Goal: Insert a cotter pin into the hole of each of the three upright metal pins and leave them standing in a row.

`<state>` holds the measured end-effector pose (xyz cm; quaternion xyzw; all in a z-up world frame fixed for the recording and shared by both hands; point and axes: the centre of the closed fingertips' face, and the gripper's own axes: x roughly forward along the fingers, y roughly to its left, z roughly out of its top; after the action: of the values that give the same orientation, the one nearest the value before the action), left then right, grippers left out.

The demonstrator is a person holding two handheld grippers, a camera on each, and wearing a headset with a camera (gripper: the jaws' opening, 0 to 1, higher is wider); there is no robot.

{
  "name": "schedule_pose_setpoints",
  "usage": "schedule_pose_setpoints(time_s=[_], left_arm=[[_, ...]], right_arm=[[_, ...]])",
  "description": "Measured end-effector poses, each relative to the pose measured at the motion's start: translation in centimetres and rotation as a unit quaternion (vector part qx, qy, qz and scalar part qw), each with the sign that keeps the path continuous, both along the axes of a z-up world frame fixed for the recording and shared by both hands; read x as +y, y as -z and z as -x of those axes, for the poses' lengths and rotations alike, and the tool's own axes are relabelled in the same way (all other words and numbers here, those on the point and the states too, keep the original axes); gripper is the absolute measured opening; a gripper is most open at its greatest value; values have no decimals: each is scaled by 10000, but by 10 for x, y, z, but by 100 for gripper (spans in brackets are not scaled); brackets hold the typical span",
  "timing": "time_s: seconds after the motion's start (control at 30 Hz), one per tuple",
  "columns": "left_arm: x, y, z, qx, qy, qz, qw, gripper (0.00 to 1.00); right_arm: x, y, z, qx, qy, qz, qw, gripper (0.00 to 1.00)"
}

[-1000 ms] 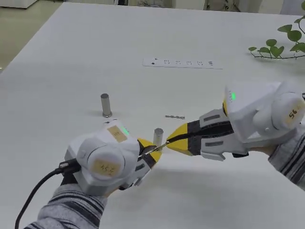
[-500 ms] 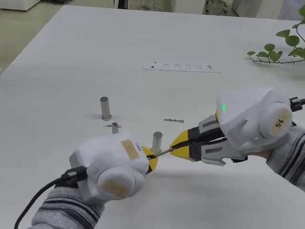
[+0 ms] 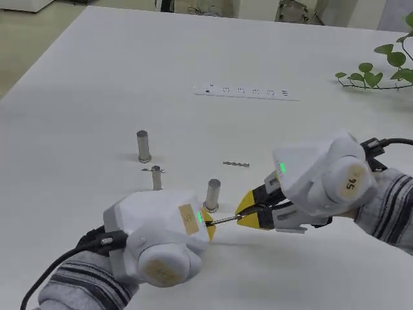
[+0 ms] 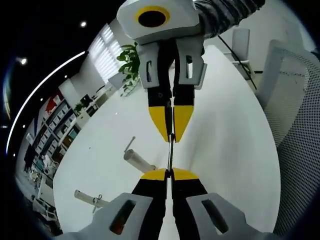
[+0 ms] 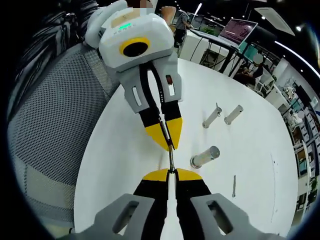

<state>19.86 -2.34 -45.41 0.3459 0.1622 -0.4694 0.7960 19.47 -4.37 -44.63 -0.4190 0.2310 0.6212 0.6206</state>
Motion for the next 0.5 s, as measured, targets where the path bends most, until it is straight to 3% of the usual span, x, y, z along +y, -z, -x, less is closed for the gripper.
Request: schedule_pose_setpoints(time_s=[0.5], left_arm=[[-5,-1,5,-24,175,-15,9998,0]], right_arm=[[-3,12,5,147,-41,248,9996,0]])
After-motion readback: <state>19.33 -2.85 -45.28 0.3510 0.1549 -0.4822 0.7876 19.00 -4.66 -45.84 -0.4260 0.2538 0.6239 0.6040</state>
